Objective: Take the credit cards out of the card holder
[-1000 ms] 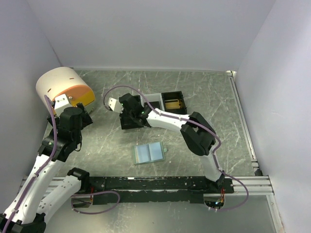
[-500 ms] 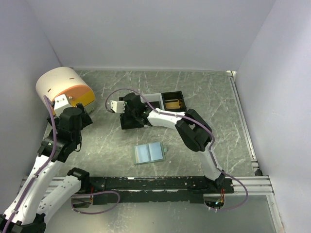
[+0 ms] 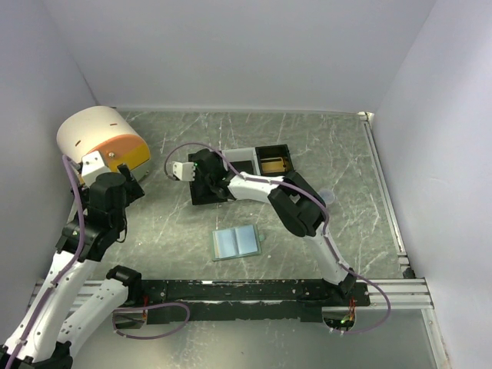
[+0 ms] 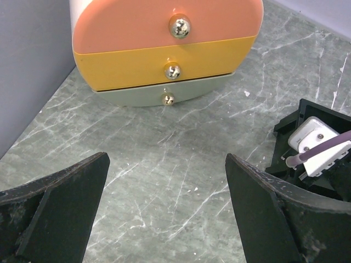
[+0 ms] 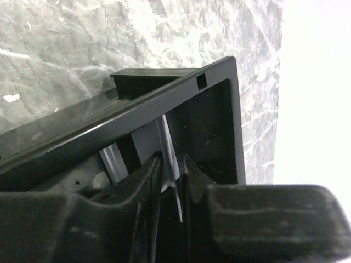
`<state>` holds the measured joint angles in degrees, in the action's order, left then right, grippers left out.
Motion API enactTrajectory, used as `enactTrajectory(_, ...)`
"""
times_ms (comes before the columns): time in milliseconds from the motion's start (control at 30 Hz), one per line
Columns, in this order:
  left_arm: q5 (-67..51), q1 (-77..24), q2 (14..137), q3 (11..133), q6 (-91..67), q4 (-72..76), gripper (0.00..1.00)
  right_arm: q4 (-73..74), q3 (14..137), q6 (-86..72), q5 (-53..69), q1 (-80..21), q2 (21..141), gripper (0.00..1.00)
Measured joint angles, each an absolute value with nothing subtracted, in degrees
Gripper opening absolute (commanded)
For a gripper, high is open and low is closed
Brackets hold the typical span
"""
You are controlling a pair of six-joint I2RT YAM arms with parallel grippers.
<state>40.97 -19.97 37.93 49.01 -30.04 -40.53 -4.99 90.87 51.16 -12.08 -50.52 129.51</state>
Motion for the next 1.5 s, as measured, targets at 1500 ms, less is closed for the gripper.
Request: enactTrajectory(1500,41.0,-20.0,38.7,49.0,-30.0,-40.5,1.00,4.4,92.6,34.7,0.1,-47.2,125.0,0.60)
